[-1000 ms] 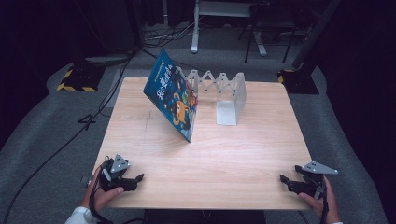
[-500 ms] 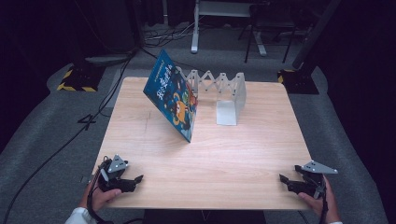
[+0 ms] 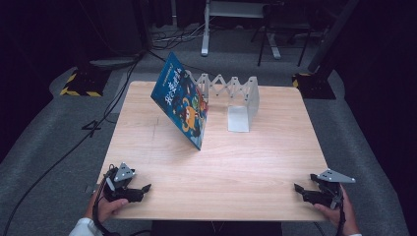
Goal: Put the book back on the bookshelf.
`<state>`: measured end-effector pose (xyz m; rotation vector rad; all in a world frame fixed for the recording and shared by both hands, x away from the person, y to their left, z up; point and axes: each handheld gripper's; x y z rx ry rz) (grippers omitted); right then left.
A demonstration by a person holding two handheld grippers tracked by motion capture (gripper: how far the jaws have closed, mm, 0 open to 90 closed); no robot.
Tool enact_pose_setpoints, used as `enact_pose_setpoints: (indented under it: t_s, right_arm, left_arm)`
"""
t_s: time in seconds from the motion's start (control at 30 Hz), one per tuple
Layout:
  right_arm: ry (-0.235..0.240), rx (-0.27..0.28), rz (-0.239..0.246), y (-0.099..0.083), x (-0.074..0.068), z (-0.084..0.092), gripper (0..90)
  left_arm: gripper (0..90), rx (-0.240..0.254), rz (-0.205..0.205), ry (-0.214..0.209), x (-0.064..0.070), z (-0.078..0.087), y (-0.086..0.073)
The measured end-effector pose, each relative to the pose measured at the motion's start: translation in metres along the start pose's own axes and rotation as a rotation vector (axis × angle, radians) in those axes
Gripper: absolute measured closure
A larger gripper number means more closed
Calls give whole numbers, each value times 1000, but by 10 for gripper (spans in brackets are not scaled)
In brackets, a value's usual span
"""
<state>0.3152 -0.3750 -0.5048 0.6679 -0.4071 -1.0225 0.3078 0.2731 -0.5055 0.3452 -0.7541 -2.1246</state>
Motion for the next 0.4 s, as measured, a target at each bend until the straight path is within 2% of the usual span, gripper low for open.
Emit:
enact_pose_setpoints:
  t_s: [0.4]
  right_arm:
    - [0, -2, 0, 1, 0, -1, 172]
  left_arm:
    - [153, 4, -1, -2, -1, -1, 1]
Point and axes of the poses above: each handheld gripper's, and its own axes: z roughly backward along the jaws, y roughly out of its top, x roughly to its right, and after that the axes turned 5 degrees about -x, right-handed
